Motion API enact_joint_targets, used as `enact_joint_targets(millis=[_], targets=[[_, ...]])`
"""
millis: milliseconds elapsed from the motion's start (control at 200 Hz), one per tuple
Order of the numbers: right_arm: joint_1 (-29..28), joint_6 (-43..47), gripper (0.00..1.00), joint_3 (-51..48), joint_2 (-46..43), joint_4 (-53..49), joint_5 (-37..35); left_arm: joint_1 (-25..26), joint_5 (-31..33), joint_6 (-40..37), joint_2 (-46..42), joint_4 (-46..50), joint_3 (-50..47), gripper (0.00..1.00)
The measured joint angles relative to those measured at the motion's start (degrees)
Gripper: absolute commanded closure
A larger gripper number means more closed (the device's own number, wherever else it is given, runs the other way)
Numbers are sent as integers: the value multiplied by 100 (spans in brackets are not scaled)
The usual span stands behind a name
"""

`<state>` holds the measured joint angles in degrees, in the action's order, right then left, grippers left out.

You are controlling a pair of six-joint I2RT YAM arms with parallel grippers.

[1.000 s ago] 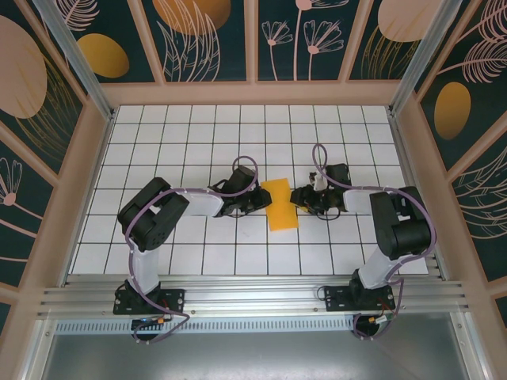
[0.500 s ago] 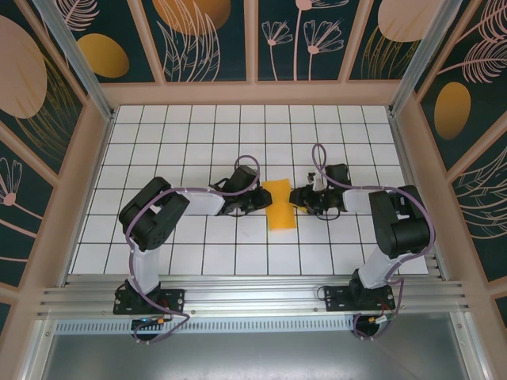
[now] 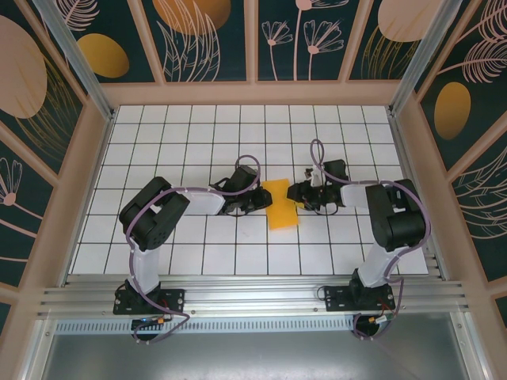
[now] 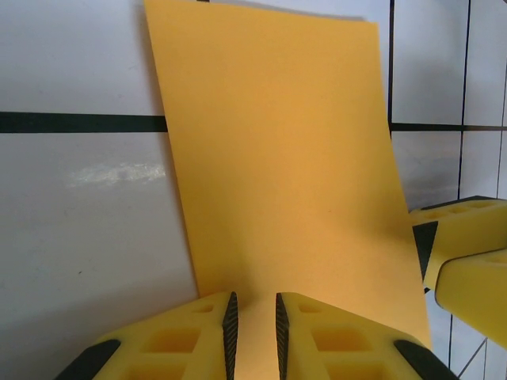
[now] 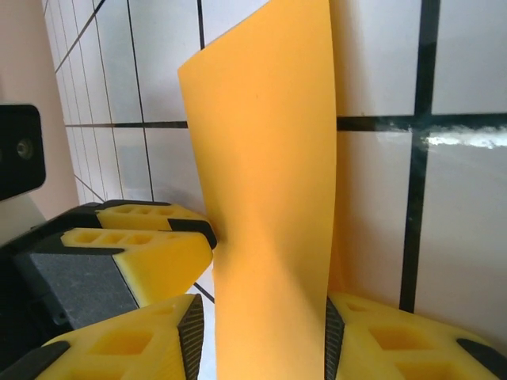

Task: Fold a paper plane with a square sheet of paper (pick it up from the middle)
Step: Third fold the triangle at the center of the table.

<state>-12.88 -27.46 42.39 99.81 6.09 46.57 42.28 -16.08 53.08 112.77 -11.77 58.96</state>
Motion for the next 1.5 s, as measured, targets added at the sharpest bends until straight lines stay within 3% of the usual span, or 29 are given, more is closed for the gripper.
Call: enact_joint_targets(millis=[165, 250, 465, 681, 851, 1111, 1306, 1501], targets=[[4, 20, 53, 101, 103, -2, 48, 0, 0, -15, 0, 0, 0, 76], [4, 20, 57, 188, 184, -4, 68, 0, 0, -15, 0, 0, 0, 76], [4, 127, 85, 256, 240, -122, 39, 0, -2, -72, 0, -2, 0, 73], [4, -199, 93, 90, 223, -92, -70, 11, 42, -422, -173, -9, -79, 57], [-68, -859, 94, -208, 44, 138, -306, 46, 199, -1099, -951, 24, -533, 47], [-256, -1519, 94, -297, -153, 365, -597, 968, 896, -2479, -1714, 365, -608, 39], [-341, -1639, 93, -297, -153, 358, -695, 1788, 1615, -3187, -1613, 680, -590, 36], [-343, -1641, 93, -291, -153, 356, -767, 2090, 2225, -3598, -1117, 953, -238, 33]])
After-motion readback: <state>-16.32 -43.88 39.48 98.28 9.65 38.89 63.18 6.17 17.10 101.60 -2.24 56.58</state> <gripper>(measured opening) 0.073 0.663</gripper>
